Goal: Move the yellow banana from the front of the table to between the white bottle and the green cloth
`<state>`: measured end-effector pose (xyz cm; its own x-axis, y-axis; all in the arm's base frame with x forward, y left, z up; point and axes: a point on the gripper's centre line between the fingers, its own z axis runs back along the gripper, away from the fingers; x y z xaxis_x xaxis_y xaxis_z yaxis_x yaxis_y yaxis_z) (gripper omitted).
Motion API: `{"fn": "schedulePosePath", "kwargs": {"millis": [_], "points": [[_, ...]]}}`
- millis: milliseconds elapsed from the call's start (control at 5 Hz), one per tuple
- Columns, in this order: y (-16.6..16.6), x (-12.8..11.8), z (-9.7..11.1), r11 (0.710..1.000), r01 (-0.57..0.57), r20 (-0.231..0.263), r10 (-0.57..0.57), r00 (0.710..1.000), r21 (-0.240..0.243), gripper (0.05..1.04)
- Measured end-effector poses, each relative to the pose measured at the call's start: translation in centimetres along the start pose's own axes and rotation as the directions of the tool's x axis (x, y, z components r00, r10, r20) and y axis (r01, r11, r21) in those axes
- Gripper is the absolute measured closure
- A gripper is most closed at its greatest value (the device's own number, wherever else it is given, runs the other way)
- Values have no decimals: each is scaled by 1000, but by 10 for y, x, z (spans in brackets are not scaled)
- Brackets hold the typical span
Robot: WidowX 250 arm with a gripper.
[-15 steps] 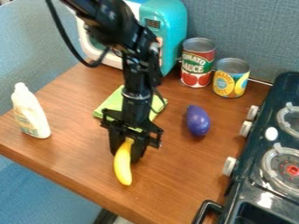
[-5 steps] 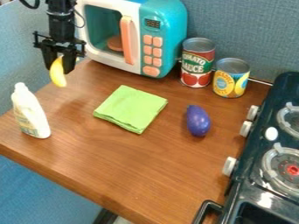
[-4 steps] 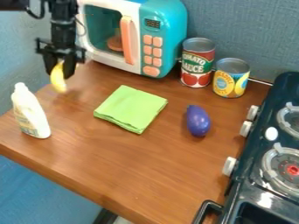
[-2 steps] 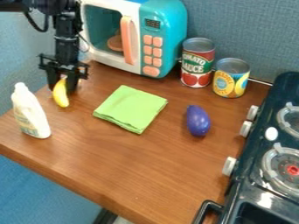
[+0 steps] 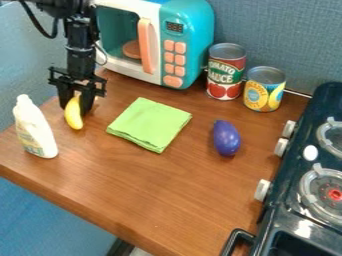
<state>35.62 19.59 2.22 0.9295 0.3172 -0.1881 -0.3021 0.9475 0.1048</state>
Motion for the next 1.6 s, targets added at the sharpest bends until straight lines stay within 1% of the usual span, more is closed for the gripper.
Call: {"fn": "schedulePosePath", "kwargs": {"millis": [200, 400, 600, 800, 1000, 1200, 1400, 1600], "points": [[-3, 1, 0, 1000, -6, 5, 6, 1000, -22, 198], [-5, 1, 10, 999, -13, 42, 14, 999, -37, 73], [-3, 2, 31, 999, -9, 108, 13, 994, -38, 77], [-4, -21, 50, 999, 20, 138, -16, 990, -32, 79], [-7, -64, 77, 997, 79, 167, -76, 983, -13, 82], [-25, -112, 89, 975, 210, 200, -192, 961, -71, 82], [-31, -149, 97, 956, 269, 266, -231, 936, -119, 82], [-32, -174, 97, 958, 270, 286, -233, 929, -96, 82]]}}
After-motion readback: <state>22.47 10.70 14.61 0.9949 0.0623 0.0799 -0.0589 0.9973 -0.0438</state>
